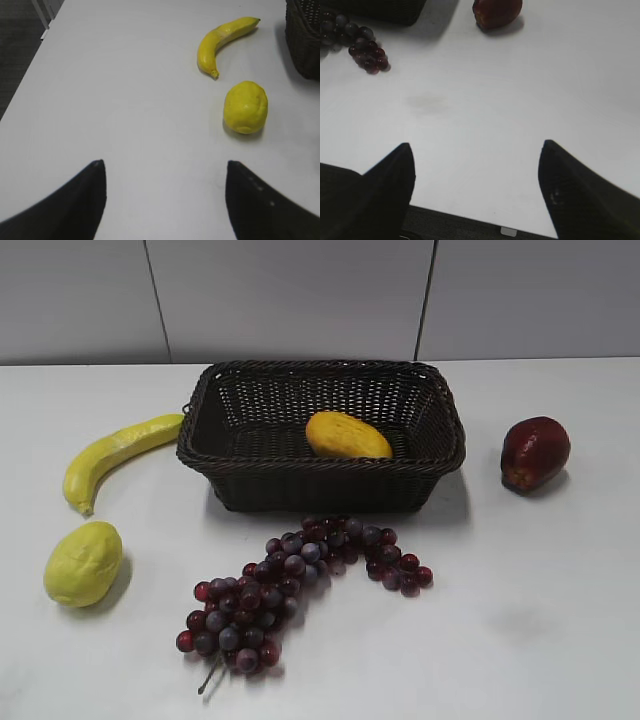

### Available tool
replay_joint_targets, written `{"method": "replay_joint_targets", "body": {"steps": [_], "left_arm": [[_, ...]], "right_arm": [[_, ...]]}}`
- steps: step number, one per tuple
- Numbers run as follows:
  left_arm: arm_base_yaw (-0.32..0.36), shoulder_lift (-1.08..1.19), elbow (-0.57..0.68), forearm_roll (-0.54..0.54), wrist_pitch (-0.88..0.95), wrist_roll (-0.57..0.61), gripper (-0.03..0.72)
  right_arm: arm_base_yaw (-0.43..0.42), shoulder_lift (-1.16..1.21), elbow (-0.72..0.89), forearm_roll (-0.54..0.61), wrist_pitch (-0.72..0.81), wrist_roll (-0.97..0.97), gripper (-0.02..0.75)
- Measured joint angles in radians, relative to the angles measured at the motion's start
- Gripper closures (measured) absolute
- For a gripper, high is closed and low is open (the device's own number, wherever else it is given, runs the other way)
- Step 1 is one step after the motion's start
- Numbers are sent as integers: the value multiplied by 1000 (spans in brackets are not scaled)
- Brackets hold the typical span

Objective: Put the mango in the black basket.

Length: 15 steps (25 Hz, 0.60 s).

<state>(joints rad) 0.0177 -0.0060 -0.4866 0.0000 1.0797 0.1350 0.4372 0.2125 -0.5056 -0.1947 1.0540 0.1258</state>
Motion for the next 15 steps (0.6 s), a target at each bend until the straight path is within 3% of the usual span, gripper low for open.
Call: {"method": "replay_joint_targets", "body": {"steps": [8,15], "left_arm": [[0,0,0,0,0,0,133],[0,0,0,0,0,0,133]], "right_arm": [[-7,-29,0,2,-1,-1,148],[-128,-145,0,5,-1,-1,148]]}}
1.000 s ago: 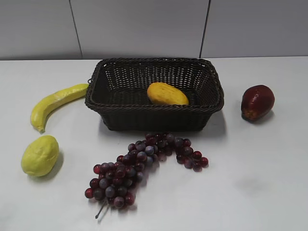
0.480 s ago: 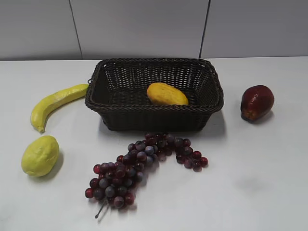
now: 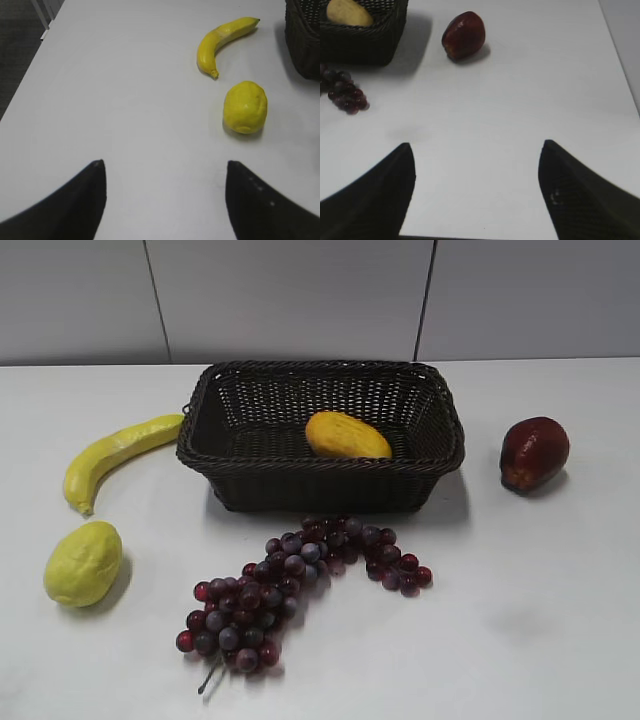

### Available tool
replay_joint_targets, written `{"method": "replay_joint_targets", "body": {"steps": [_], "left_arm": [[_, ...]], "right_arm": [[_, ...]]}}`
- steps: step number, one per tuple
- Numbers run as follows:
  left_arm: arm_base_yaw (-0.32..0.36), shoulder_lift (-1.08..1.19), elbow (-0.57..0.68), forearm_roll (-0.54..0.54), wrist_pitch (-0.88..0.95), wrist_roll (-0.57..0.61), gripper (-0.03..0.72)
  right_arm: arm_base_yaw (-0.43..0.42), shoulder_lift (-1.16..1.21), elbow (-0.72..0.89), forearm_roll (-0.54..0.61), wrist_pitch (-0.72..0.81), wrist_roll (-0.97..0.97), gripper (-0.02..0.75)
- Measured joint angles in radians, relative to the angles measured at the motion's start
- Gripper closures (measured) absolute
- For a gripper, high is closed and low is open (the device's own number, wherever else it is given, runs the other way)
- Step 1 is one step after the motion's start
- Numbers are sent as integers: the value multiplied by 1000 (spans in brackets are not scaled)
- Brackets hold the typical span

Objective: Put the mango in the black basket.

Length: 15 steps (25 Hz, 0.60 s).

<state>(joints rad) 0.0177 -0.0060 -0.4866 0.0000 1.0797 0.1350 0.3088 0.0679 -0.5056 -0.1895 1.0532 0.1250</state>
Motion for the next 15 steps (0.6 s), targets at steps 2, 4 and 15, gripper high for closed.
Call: {"method": "replay_joint_targets", "body": {"steps": [2,4,15], "left_arm": [[0,0,0,0,0,0,133],[0,0,0,0,0,0,133],[0,0,0,0,0,0,133]], "right_arm": [[-49,-26,0,6,0,0,148],[-103,-52,0,13,0,0,148],[-212,-72,0,25,0,11,148]]}}
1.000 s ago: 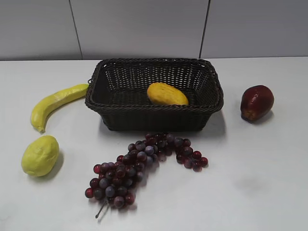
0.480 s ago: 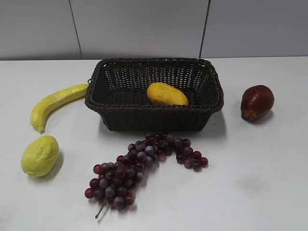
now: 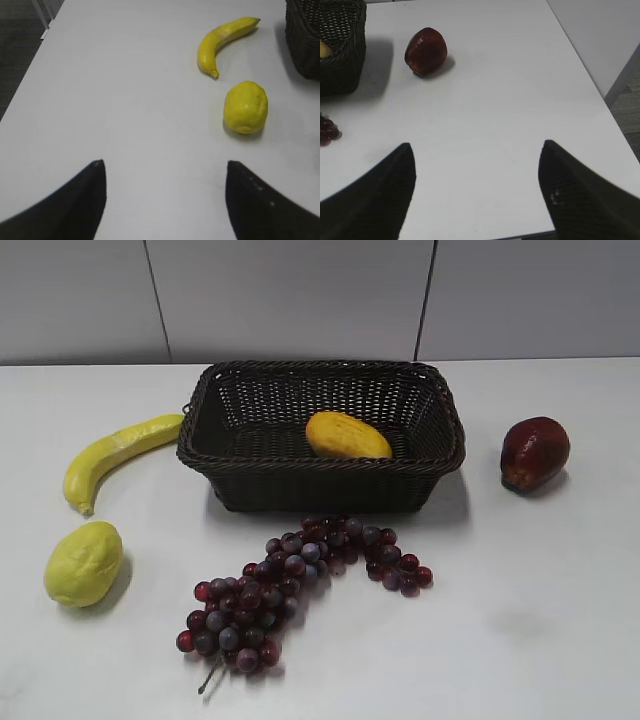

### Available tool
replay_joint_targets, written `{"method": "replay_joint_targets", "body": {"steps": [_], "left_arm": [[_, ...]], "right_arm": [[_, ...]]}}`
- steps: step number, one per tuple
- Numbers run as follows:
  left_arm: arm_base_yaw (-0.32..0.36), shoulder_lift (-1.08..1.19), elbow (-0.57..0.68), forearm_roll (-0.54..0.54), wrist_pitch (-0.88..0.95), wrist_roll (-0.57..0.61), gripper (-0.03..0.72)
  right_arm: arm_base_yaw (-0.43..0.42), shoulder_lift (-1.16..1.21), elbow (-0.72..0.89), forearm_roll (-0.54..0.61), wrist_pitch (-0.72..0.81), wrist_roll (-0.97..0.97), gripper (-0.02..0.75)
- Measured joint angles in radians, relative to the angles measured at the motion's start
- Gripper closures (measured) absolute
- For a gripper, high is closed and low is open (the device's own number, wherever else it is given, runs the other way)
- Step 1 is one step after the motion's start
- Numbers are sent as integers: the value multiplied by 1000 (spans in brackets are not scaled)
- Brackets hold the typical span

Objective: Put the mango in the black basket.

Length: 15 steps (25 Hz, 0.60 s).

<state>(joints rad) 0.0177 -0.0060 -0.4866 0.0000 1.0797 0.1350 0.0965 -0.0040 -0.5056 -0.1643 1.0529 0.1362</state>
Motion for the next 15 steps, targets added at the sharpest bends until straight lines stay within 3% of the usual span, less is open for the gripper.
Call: {"method": "replay_joint_targets", "body": {"steps": [9,15], "left_arm": [[0,0,0,0,0,0,133],[0,0,0,0,0,0,133]], "right_arm": [[0,0,0,10,0,-8,148],[0,0,0,122,0,-143,148]]}}
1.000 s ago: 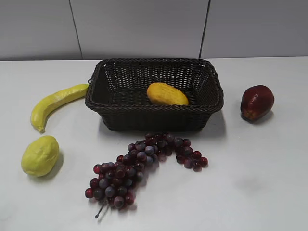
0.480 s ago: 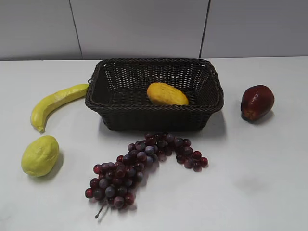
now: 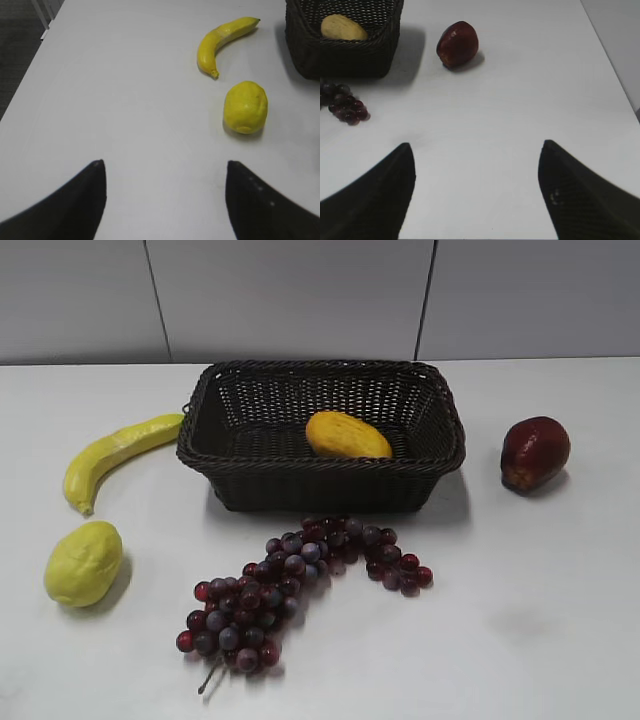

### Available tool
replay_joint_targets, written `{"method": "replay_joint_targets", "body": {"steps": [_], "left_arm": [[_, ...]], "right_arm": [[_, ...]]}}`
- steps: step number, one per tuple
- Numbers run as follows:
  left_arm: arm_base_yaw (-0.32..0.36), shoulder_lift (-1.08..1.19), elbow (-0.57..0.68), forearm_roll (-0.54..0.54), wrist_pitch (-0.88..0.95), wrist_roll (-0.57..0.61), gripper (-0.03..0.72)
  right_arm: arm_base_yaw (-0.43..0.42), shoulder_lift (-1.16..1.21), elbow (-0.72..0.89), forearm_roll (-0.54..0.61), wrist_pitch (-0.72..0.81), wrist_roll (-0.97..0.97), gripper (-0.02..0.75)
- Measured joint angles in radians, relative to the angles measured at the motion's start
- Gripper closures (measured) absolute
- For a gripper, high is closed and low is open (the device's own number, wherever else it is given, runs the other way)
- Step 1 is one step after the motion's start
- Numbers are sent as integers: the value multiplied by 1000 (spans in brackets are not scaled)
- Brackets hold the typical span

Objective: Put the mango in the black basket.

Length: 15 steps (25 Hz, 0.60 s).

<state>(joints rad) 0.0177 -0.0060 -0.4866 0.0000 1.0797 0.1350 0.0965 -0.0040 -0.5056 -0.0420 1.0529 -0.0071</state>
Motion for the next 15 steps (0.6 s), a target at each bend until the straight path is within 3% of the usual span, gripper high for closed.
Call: {"method": "replay_joint_targets", "body": {"steps": [15], "left_arm": [[0,0,0,0,0,0,133]], "right_arm": [[0,0,0,9,0,-19,148]]}}
